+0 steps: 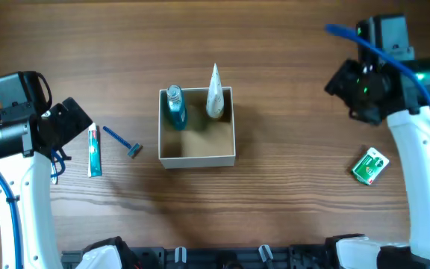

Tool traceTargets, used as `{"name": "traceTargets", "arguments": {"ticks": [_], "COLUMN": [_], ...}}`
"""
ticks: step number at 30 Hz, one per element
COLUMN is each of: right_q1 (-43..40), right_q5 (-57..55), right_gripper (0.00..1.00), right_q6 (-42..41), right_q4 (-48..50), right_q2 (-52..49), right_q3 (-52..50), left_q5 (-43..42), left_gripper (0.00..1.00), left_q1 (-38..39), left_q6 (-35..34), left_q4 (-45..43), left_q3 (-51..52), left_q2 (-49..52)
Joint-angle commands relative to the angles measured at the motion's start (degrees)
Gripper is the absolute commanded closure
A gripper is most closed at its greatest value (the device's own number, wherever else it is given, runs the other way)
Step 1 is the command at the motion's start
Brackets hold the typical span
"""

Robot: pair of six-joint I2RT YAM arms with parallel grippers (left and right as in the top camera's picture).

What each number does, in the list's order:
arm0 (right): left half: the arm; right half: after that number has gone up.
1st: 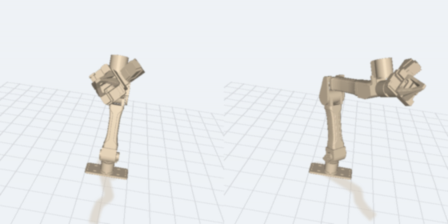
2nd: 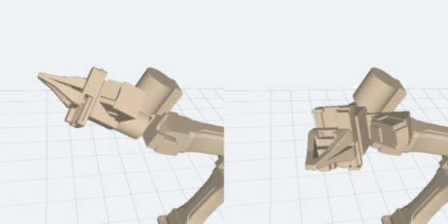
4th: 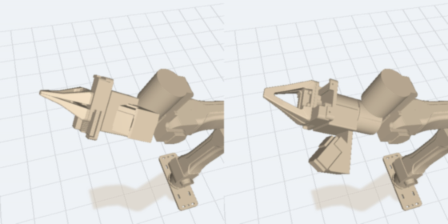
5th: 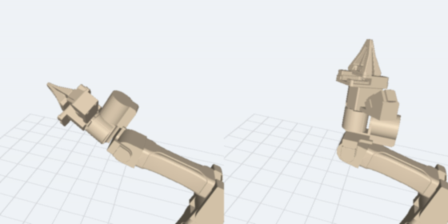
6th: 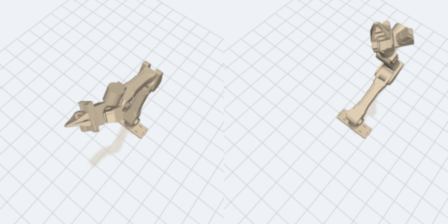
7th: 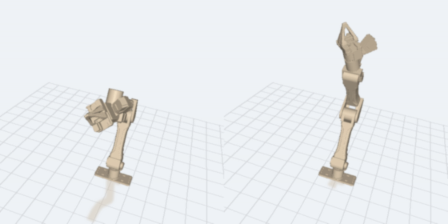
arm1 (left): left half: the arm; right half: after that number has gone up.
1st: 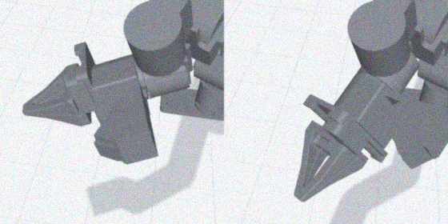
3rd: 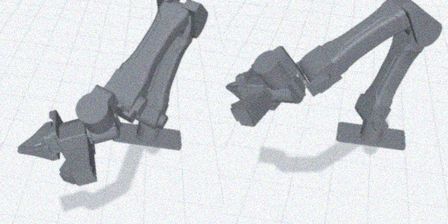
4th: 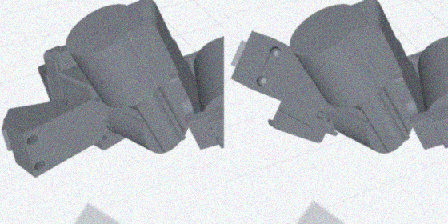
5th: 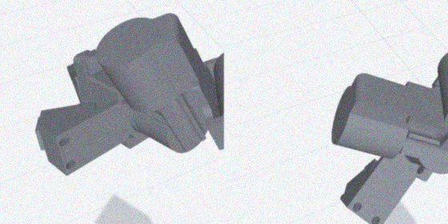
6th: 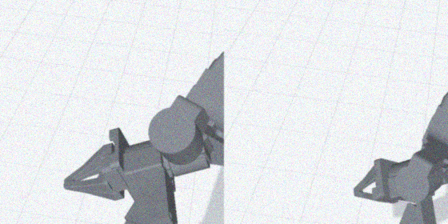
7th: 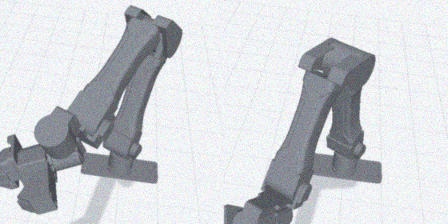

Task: Pack container
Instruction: 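Move the right gripper to the green Dettol soap and grasp it, then lower the Dettol soap into the box and open the right gripper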

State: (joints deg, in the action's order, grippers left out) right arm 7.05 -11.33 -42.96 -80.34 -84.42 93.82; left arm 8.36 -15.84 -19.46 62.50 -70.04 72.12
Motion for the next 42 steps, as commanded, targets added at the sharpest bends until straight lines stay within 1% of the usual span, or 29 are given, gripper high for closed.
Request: {"name": "traceTargets", "arguments": {"ticks": [1,2,3,4,5,8,9,12,14,18,20,21,22,23,24,27,29,30,31,32,34,36,38,40,41,42], "right_q1": [-1.33,-3.23,-5.4,-10.49,-17.57,-29.57,-31.8,-35.69,-36.54,-36.54,-36.54,-36.54,-36.54,-36.54,-36.52,-36.52,-36.52,-36.52,-36.48,-36.48,-35.8,-30.64,-22.34,-11.19,-2.91,5.75], "right_q5": [2.19,2.21,2.21,2.29,5.49,7.82,7.85,10.21,10.47,12.07,12.04,12.04,12.04,12.07,12.07,12.44,14.84,16.22,18.08,21.33,23.06,22.97,23.04,23.02,22.73,20.04], "right_gripper": [0.19,0.14,0.1,0.07,0.0,0.0,0.0,0.0,0.0,0.0,0.02,0.06,0.15,0.37,0.5,0.69,0.81,0.86,0.88,0.94,0.95,0.96,0.96,0.96,0.96,0.96], "right_q6": [-6.25,-6.73,-6.6,-5.51,1.57,11.85,14.4,22.18,25.24,26.49,26.51,26.49,26.51,26.49,26.49,26.45,26.45,26.49,26.6,28.06,29.09,31.67,34.64,38.23,41.29,43.08], "right_q4": [2.95,4.24,5.49,7.02,10.99,19.82,22.99,32.54,38.01,45.13,46.4,46.66,46.69,46.64,46.42,45.88,44.78,44.06,42.95,40.89,36.04,28.55,24.85,23.69,23.65,23.5], "right_q2": [7.54,9.88,11.58,13.77,14.8,12.09,10.84,6.08,1.49,-7.56,-9.99,-10.73,-11.39,-11.58,-11.58,-11.58,-11.56,-11.43,-10.99,-9.79,-6.6,1.03,8.24,13.29,15.91,17.42], "right_q3": [-13.68,-17.77,-21.07,-25.38,-29.7,-38.05,-40.85,-48.41,-50.29,-50.34,-50.34,-50.34,-50.36,-50.34,-50.34,-50.34,-50.27,-49.86,-48.94,-46.97,-42.47,-34.1,-28.63,-26.16,-26.1,-26.1], "left_q5": [1.18,1.18,1.18,1.18,1.18,1.16,1.16,1.16,1.16,1.14,1.14,1.14,1.14,1.14,1.16,1.16,1.16,1.16,1.16,1.16,1.16,1.16,1.16,1.16,1.16,1.16], "left_gripper": [0.0,0.0,0.0,0.0,0.0,0.0,0.0,0.0,0.0,0.0,0.0,0.0,0.0,0.0,0.0,0.0,0.0,0.0,0.0,0.0,0.0,0.0,0.0,0.0,0.0,0.0], "left_q1": [-0.15,-0.15,-0.15,-0.15,-0.15,-0.15,-0.15,-0.15,-0.15,-0.15,-0.15,-0.15,-0.15,-0.15,-0.15,-0.15,-0.15,-0.15,-0.15,-0.15,-0.15,-0.15,-0.15,-0.15,-0.15,-0.15], "left_q6": [-0.5,-0.5,-0.5,-0.5,-0.5,-0.5,-0.5,-0.5,-0.5,-0.5,-0.5,-0.5,-0.5,-0.5,-0.5,-0.5,-0.5,-0.5,-0.5,-0.5,-0.5,-0.5,-0.5,-0.5,-0.5,-0.5], "left_q4": [-0.11,-0.11,-0.11,-0.13,-0.11,-0.11,-0.11,-0.07,-0.07,-0.07,-0.07,-0.07,-0.07,-0.07,-0.07,-0.07,-0.07,-0.07,-0.07,-0.07,-0.09,-0.11,-0.09,-0.09,-0.09,-0.09], "left_q3": [-1.01,-1.01,-1.01,-1.01,-1.01,-1.01,-1.01,-1.01,-1.01,-1.01,-1.01,-1.01,-1.01,-1.01,-1.01,-1.01,-1.01,-1.01,-1.01,-1.01,-1.01,-1.01,-1.01,-1.01,-1.01,-1.01], "left_q2": [-0.11,-0.11,-0.11,-0.11,-0.11,-0.11,-0.11,-0.11,-0.11,-0.11,-0.11,-0.11,-0.11,-0.11,-0.11,-0.11,-0.11,-0.11,-0.11,-0.11,-0.11,-0.11,-0.11,-0.11,-0.11,-0.11]}}
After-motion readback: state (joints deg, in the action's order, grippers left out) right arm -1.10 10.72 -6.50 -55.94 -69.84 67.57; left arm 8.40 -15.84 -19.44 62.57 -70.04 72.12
